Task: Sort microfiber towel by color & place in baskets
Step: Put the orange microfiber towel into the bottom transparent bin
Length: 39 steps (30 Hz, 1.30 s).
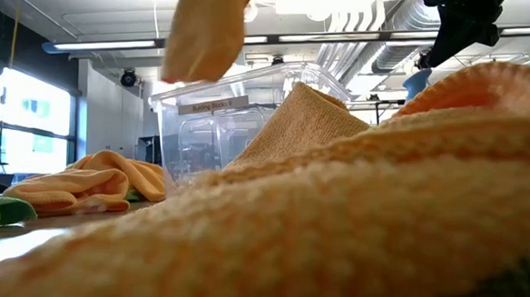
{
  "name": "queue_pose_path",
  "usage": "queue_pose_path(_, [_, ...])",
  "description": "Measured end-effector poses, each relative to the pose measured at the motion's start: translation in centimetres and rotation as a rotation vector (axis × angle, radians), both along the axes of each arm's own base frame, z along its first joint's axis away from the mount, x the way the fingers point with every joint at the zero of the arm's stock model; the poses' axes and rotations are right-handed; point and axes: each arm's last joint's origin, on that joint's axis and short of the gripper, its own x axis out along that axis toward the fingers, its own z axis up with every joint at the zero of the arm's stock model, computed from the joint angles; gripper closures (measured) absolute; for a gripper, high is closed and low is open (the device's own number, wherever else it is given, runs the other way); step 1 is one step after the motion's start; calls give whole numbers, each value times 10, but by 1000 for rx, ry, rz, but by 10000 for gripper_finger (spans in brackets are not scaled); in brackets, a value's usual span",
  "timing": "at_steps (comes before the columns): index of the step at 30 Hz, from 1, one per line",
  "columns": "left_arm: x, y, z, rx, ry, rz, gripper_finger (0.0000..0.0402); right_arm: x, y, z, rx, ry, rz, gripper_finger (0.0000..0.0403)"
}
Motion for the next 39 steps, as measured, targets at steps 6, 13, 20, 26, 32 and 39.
queue_pose_path(6, [14,8,-5,-18,9,-12,401,0,0,0,0,0,0,402])
queue_pose_path(13, [38,13,-42,-127,237,12,401,0,0,0,-2,0,-1,402])
queue_pose_path(20, [62,20,-103,-330,600,152,401,0,0,0,-2,0,-1,402])
queue_pose_path(26, [105,22,-147,-324,738,167,401,0,0,0,-2,0,-1,402])
queue_pose_path(32, [137,29,-194,-409,896,130,373,0,0,0,-1,0,-1,402])
queue_pose_path(39, [143,42,-208,-422,954,109,293,0,0,0,1,0,-2,402])
